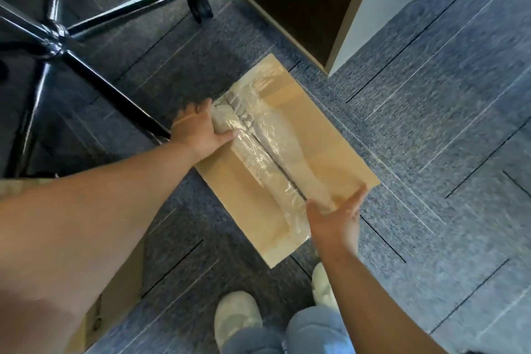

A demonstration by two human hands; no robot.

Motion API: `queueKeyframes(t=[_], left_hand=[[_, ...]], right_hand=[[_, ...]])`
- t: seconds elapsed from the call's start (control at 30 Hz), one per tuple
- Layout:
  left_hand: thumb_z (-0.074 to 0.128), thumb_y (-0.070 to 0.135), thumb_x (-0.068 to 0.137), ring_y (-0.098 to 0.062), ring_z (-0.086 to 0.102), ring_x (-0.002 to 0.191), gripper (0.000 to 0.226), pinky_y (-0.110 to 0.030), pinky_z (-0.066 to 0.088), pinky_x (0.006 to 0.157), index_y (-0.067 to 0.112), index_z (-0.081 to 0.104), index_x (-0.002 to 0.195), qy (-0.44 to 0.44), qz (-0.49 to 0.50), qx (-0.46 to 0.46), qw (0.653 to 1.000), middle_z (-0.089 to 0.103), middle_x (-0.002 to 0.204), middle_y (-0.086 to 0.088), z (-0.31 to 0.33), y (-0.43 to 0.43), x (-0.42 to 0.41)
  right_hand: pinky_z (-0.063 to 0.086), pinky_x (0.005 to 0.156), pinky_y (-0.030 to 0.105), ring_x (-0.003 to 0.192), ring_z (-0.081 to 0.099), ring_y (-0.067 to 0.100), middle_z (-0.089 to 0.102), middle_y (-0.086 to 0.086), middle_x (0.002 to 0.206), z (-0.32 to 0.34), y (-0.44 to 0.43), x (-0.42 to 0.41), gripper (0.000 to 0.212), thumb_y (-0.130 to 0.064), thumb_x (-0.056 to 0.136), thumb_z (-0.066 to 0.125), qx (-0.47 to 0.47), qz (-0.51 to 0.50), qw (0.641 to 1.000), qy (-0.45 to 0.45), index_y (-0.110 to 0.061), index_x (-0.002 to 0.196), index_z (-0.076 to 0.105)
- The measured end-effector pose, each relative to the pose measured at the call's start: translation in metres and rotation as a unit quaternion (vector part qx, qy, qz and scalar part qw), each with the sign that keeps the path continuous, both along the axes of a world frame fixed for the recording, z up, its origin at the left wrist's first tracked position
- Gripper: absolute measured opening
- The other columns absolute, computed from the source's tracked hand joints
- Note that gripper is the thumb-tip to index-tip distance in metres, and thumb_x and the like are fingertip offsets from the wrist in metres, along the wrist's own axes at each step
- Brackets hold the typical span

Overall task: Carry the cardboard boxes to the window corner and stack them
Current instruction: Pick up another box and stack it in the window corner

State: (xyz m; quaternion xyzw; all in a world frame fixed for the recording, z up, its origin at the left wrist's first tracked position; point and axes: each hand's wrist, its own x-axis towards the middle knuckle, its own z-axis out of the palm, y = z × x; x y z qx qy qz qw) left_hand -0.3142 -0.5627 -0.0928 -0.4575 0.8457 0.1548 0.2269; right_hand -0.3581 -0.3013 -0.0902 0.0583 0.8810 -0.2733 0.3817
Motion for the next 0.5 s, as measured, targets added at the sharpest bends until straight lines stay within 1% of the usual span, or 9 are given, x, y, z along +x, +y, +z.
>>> queueKeyframes(t=[0.07,0.1,0.17,0.2,0.27,0.37,0.43,0.47,0.5], left_hand=[[0.057,0.063,0.076,-0.041,0.032,0.129,0.092,-0.047,0.032,0.105,0.012,0.020,0.144,0.018,0.009,-0.002,1.000,0.032,0.142,-0.022,0.001,0.020,0.005],[0.057,0.062,0.077,-0.040,0.034,0.127,0.090,-0.047,0.033,0.104,0.012,0.021,0.144,0.025,0.024,0.011,0.999,0.033,0.140,-0.022,0.000,0.033,0.009],[0.056,0.058,0.081,-0.036,0.034,0.128,0.084,-0.046,0.036,0.102,0.013,0.022,0.143,0.027,0.055,0.046,0.997,0.032,0.140,-0.019,-0.005,0.060,0.020],[0.055,0.057,0.082,-0.033,0.035,0.128,0.081,-0.045,0.037,0.102,0.014,0.022,0.142,0.030,0.066,0.059,0.996,0.033,0.139,-0.016,-0.007,0.072,0.026],[0.053,0.056,0.083,-0.030,0.041,0.124,0.075,-0.046,0.040,0.102,0.014,0.027,0.139,0.045,0.090,0.074,0.992,0.038,0.134,-0.012,-0.011,0.086,0.035],[0.057,0.055,0.082,-0.028,0.046,0.118,0.068,-0.046,0.042,0.099,0.012,0.037,0.131,0.099,0.160,0.087,0.978,0.043,0.128,-0.009,-0.014,0.087,0.031],[0.060,0.055,0.079,-0.027,0.045,0.122,0.072,-0.043,0.042,0.100,0.013,0.036,0.132,0.140,0.192,0.114,0.965,0.043,0.133,-0.006,-0.019,0.082,0.024],[0.060,0.057,0.077,-0.027,0.046,0.124,0.075,-0.041,0.042,0.099,0.014,0.036,0.134,0.144,0.199,0.140,0.959,0.044,0.135,-0.006,-0.021,0.080,0.019],[0.060,0.059,0.077,-0.027,0.047,0.123,0.077,-0.040,0.043,0.098,0.014,0.035,0.134,0.134,0.199,0.162,0.957,0.047,0.135,-0.006,-0.023,0.080,0.013]], right_hand=[[0.040,0.074,0.035,0.095,0.051,0.034,0.033,0.016,0.143,0.004,0.005,-0.013,0.098,-0.030,0.087,0.060,0.013,-0.023,1.000,0.014,-0.024,0.147,-0.017],[0.040,0.078,0.037,0.099,0.050,0.034,0.032,0.017,0.143,0.005,0.009,-0.022,0.099,-0.031,0.086,0.062,0.023,-0.034,0.999,0.024,-0.024,0.147,-0.016],[0.041,0.090,0.045,0.115,0.047,0.041,0.030,0.020,0.144,0.004,0.016,-0.043,0.101,-0.033,0.084,0.064,0.044,-0.052,0.997,0.047,-0.023,0.148,-0.013],[0.040,0.094,0.047,0.119,0.045,0.043,0.031,0.022,0.145,0.003,0.019,-0.055,0.101,-0.034,0.084,0.065,0.052,-0.053,0.996,0.056,-0.022,0.149,-0.012],[0.040,0.096,0.047,0.123,0.043,0.043,0.032,0.022,0.146,0.002,0.025,-0.074,0.099,-0.034,0.085,0.064,0.061,-0.040,0.995,0.065,-0.021,0.149,-0.011],[0.040,0.097,0.047,0.127,0.043,0.040,0.034,0.017,0.147,-0.005,0.037,-0.087,0.096,-0.034,0.085,0.064,0.057,-0.039,0.995,0.065,-0.018,0.149,-0.005],[0.042,0.095,0.048,0.124,0.046,0.040,0.039,0.019,0.144,-0.011,0.043,-0.086,0.089,-0.041,0.084,0.063,0.072,-0.057,0.995,0.040,-0.015,0.148,0.007],[0.044,0.092,0.046,0.120,0.049,0.039,0.045,0.020,0.139,-0.013,0.046,-0.084,0.081,-0.044,0.084,0.062,0.077,-0.060,0.995,0.025,-0.011,0.145,0.018],[0.046,0.085,0.042,0.115,0.053,0.038,0.050,0.020,0.131,-0.016,0.048,-0.084,0.072,-0.044,0.085,0.060,0.077,-0.058,0.995,0.012,-0.007,0.139,0.029]])
